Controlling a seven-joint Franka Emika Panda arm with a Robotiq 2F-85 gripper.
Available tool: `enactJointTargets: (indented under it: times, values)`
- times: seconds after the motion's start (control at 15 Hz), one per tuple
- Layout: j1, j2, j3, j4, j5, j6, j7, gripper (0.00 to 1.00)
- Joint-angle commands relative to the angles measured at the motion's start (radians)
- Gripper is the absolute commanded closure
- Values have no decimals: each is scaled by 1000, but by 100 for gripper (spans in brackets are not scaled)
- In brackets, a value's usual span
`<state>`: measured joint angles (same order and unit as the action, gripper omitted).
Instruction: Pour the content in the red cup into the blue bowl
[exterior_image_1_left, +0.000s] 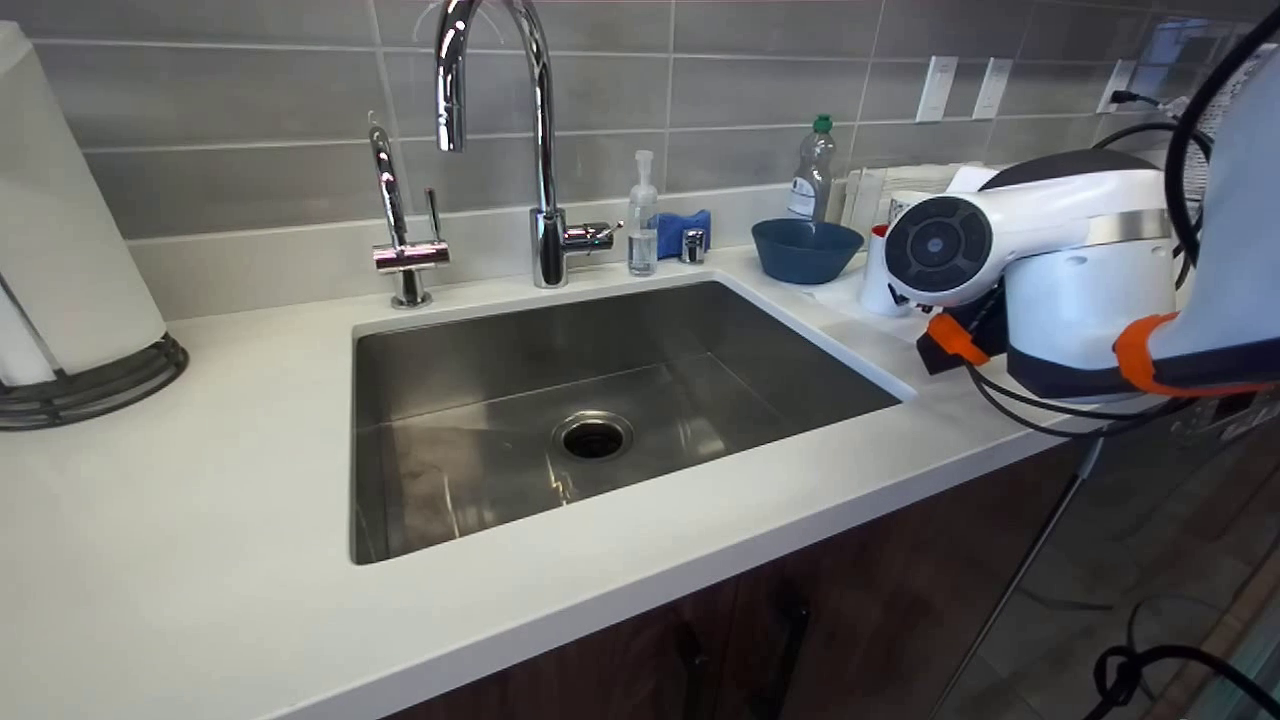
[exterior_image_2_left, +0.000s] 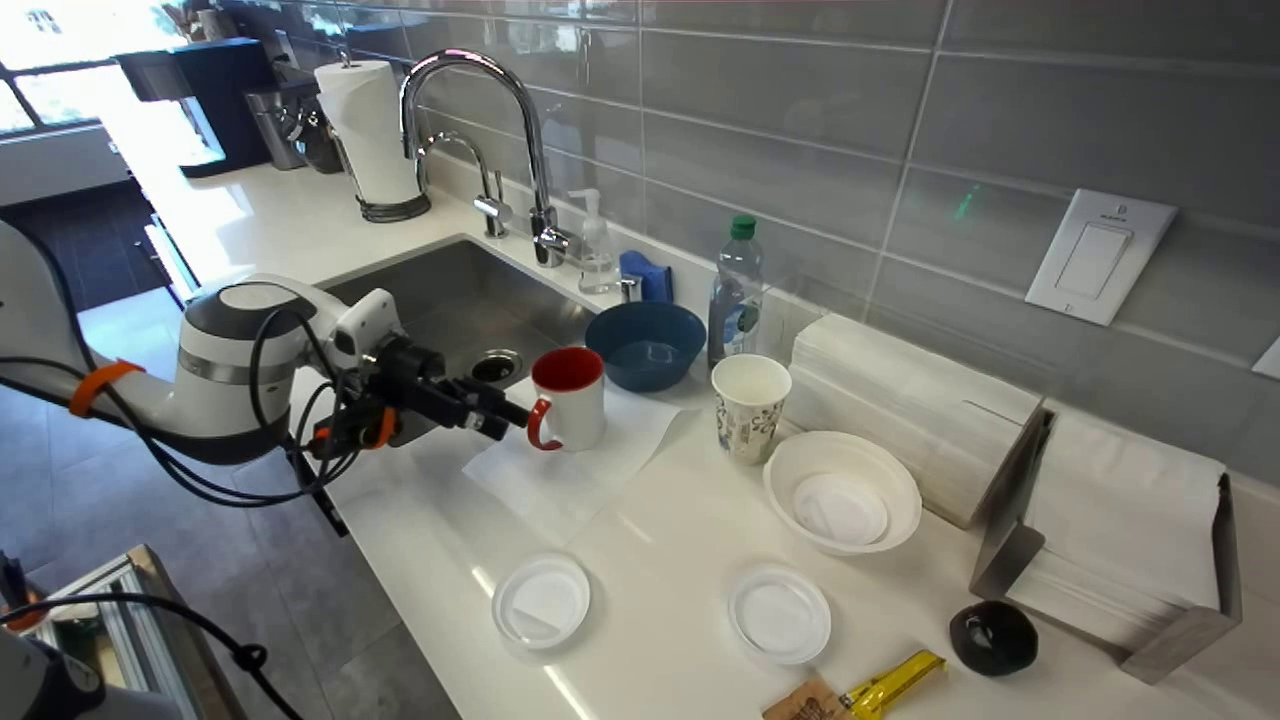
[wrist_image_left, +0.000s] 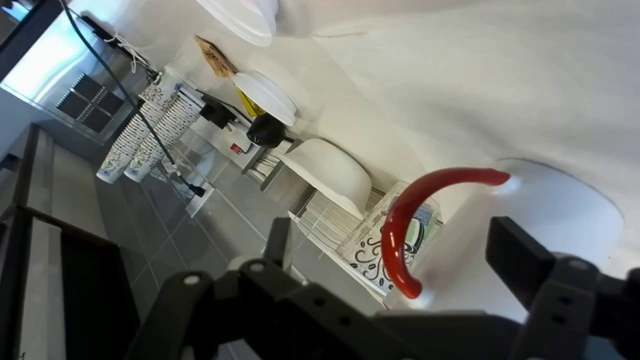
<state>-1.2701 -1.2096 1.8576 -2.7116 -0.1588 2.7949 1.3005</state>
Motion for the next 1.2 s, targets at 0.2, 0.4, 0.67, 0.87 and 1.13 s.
enactJointTargets:
  times: [0.2, 0.4, 0.67, 0.87, 1.13]
  values:
    - [3, -87, 5, -22, 89, 62, -53, 0]
    - [-6, -96, 10, -26, 109, 70, -59, 0]
    - [-20, -99, 20, -24, 127, 72, -71, 0]
    - [-24, -105, 22, -27, 135, 71, -75, 0]
    - [-25, -114, 20, -34, 142, 67, -78, 0]
